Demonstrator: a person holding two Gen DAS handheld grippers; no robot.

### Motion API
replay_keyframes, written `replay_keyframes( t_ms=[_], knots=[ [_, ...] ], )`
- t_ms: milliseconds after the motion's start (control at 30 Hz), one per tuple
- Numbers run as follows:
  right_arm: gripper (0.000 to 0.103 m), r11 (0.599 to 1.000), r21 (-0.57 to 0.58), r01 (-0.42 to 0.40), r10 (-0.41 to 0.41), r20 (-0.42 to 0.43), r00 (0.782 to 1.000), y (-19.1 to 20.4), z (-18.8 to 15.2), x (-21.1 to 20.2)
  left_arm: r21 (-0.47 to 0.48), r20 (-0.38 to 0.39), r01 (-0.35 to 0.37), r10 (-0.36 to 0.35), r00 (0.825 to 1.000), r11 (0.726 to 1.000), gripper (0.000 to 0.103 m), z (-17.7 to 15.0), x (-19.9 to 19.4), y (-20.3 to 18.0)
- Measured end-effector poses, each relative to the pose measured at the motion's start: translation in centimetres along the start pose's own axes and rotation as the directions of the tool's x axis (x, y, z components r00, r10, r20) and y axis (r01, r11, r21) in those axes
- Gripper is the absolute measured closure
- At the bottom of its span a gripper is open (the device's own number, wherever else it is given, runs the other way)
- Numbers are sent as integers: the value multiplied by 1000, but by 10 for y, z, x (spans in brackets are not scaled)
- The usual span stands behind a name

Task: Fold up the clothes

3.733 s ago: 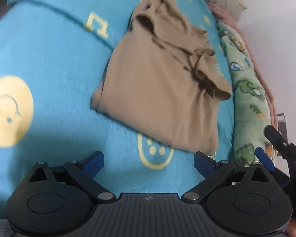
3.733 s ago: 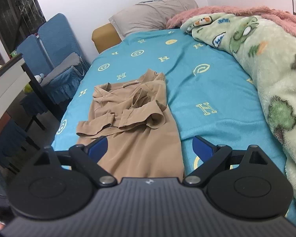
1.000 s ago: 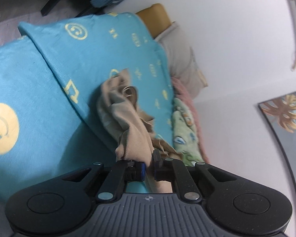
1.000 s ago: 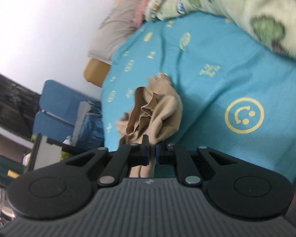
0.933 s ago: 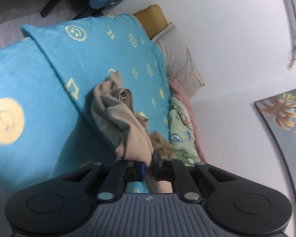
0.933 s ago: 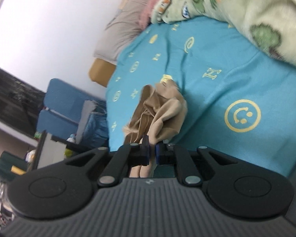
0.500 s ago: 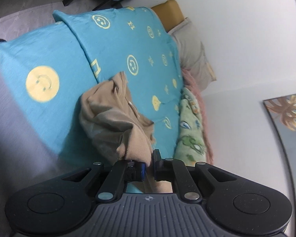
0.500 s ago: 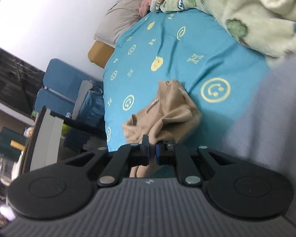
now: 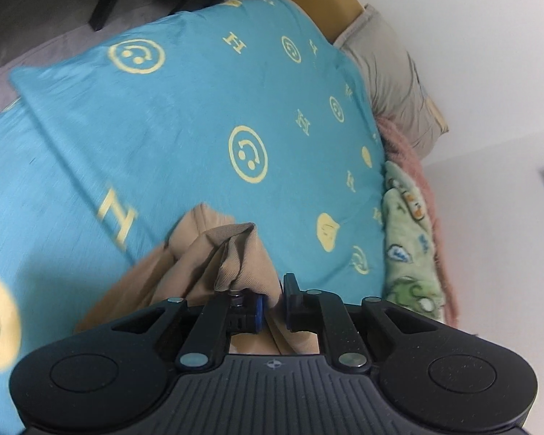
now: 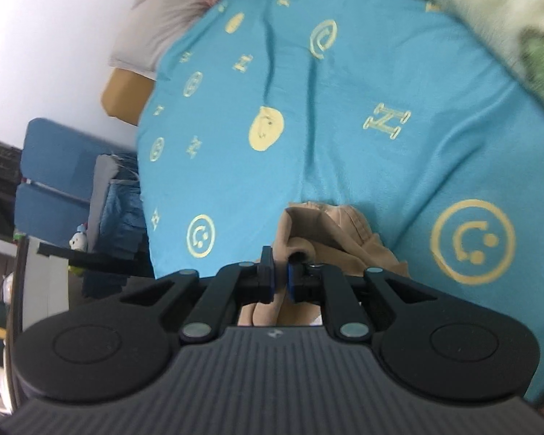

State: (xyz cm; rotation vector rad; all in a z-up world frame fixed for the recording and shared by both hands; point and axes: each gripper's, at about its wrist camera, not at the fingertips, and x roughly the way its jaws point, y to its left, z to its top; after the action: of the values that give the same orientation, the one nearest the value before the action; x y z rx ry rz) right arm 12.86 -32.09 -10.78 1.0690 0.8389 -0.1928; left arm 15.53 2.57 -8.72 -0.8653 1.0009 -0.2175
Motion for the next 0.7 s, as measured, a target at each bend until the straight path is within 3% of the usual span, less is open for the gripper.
replay_keyframes(
  t_ms=[267,633,700],
  knots=[
    [91,998,47,-52,55,-69,996,-21,9,35,-5,-21,46,-46,999,999,91,14,29,33],
    [91,999,26,-28,30,-85,996,-19,12,52,125,-63,60,-53,997,990,89,27,42,30],
    [89,999,10,-46,47,-84,995,-18,12,48,204,-40,58,-51,998,977,70,21,36,19]
  ],
)
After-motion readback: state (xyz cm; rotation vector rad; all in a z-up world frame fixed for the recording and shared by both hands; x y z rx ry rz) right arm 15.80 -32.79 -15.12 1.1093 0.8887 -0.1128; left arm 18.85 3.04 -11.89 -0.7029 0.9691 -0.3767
